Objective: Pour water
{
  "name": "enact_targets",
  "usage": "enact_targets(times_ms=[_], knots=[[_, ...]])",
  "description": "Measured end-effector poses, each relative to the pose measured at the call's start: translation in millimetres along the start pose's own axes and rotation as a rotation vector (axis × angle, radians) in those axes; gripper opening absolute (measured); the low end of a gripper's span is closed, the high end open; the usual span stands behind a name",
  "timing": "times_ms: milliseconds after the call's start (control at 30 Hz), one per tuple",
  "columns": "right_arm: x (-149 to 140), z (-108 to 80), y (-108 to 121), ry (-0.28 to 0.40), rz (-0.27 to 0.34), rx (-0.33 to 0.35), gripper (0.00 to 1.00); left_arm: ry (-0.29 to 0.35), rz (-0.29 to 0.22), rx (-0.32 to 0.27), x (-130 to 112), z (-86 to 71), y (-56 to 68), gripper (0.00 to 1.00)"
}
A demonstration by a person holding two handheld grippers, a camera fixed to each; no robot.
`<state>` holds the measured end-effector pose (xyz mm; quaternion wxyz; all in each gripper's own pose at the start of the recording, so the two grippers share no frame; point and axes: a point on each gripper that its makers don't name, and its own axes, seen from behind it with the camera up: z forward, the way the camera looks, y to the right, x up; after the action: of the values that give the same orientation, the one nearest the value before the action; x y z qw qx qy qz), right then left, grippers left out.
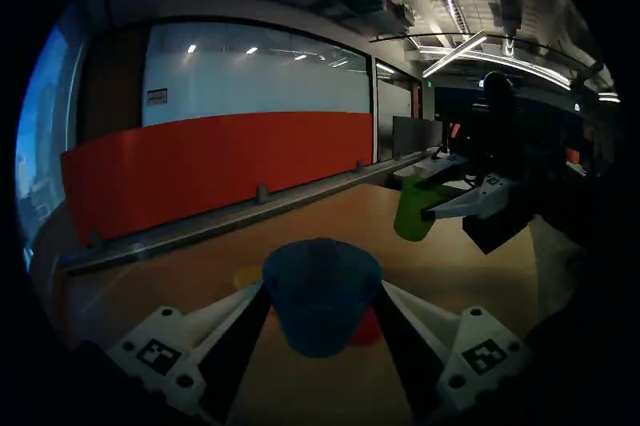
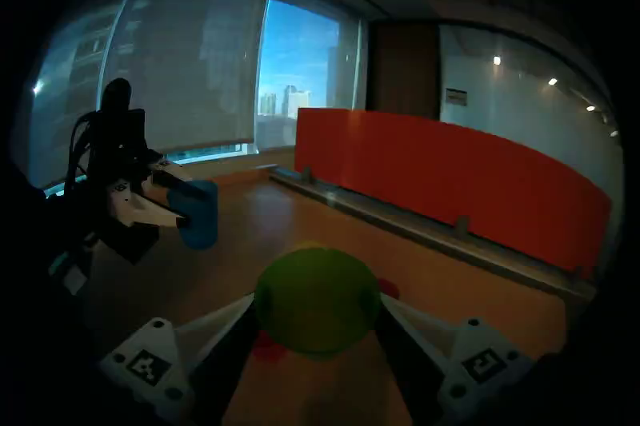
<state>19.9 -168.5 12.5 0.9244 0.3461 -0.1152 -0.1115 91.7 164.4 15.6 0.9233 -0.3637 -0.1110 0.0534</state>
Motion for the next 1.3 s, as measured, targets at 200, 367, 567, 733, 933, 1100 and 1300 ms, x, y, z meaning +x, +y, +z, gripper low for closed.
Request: enact_targets(times_ms=[200, 367, 567, 733, 933, 1100, 1300], knots=[[9.8, -2.1, -1.7, 0.042, -0.008, -0.01, 0.91, 0.012, 0.003, 0.01, 5.0, -0.5, -0.3, 0.85], [15.3, -0.5, -3.2, 0.067, -0.007, -0.011, 0.91, 0.024, 0.002, 0.01, 9.9, -0.6, 0.0, 0.86], [23.8, 0.3, -2.9, 0.101, -0.002, -0.013, 0.91, 0.041, 0.004, 0.016, 17.1, -2.5, -1.7, 0.86], [30.1, -0.4, -0.6, 0.124, 0.001, -0.019, 0.91, 0.054, 0.005, 0.019, 21.5, -4.0, -3.1, 0.86], [35.9, -2.1, -2.7, 0.139, 0.002, -0.011, 0.91, 0.071, 0.025, 0.031, 25.4, -6.3, -5.8, 0.86], [36.9, -0.7, -8.3, 0.14, -0.003, 0.005, 0.91, 0.087, 0.054, 0.047, 30.5, -8.4, -7.4, 0.85], [37.6, 4.2, -20.5, 0.142, 0.005, 0.045, 0.91, 0.107, 0.11, 0.073, 39.9, -10.4, -9.9, 0.86]])
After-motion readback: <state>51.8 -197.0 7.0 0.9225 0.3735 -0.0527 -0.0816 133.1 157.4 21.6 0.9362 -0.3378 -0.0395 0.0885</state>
